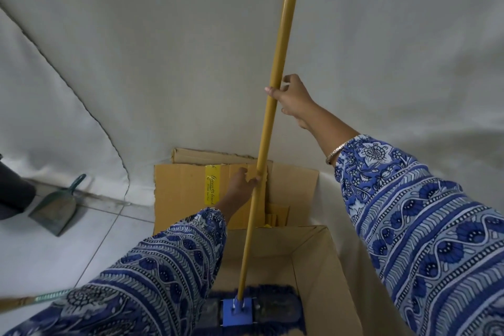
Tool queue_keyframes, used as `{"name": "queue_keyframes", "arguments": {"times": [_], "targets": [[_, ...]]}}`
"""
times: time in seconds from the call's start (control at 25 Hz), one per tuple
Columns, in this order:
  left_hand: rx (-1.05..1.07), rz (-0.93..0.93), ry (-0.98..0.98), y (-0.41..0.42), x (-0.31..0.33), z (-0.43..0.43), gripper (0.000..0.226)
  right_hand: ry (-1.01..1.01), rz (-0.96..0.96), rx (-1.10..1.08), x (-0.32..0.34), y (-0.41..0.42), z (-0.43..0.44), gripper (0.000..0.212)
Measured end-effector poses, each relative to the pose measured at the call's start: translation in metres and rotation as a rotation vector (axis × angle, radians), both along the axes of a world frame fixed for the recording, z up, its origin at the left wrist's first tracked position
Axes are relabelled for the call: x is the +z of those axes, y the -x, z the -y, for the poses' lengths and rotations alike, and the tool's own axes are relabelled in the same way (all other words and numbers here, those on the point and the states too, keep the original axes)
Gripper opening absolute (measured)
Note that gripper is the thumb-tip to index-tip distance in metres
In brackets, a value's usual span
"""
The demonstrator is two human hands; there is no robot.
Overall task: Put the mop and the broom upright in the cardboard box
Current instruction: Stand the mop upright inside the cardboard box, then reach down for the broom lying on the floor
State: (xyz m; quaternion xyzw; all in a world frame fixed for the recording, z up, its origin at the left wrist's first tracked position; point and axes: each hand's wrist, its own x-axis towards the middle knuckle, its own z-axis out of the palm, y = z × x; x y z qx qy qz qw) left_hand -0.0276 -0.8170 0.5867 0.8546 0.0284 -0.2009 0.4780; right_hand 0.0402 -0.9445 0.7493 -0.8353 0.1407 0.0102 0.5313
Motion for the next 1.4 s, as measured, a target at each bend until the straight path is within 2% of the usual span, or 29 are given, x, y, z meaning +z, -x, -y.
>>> {"name": "queue_keyframes", "arguments": {"times": [0.12,0.28,0.36,0.48,0.68,0.84,1.0,1.16,1.28,1.32,1.36,1.4], "targets": [[0.031,0.038,0.003,-0.007,0.014,-0.033,0.050,0.050,0.123,-0.150,0.015,0.004,-0.013,0.069],[0.113,0.103,0.012,-0.009,0.039,-0.126,0.047,0.353,0.509,-0.562,0.044,0.019,-0.078,0.054],[0.158,0.149,0.017,-0.009,0.053,-0.193,0.043,0.465,0.640,-0.555,0.052,0.024,-0.141,0.052],[0.200,0.219,-0.013,-0.004,0.075,-0.318,0.039,0.511,0.684,-0.387,0.048,0.031,-0.259,0.049],[0.268,0.292,-0.169,0.019,0.096,-0.558,0.032,0.399,0.492,-0.194,0.011,0.034,-0.460,0.044],[0.303,0.230,-0.285,0.019,0.075,-0.692,0.029,0.338,0.289,-0.112,-0.041,0.025,-0.571,0.040],[0.285,0.110,-0.375,0.000,0.029,-0.778,0.023,0.341,0.113,-0.052,-0.115,-0.001,-0.649,0.039],[0.299,0.033,-0.434,-0.032,-0.054,-0.844,0.024,0.339,-0.125,-0.031,-0.228,-0.039,-0.706,0.039],[0.151,-0.092,-0.528,-0.051,-0.134,-0.881,0.029,0.314,-0.313,-0.074,-0.319,-0.047,-0.730,0.038],[0.119,-0.132,-0.536,-0.050,-0.138,-0.884,0.030,0.272,-0.357,-0.089,-0.327,-0.044,-0.730,0.038],[0.043,-0.222,-0.554,-0.064,-0.233,-0.900,0.032,0.273,-0.456,-0.120,-0.421,-0.049,-0.745,0.038],[-0.010,-0.266,-0.559,-0.071,-0.285,-0.909,0.034,0.261,-0.535,-0.171,-0.480,-0.049,-0.749,0.039]]}}
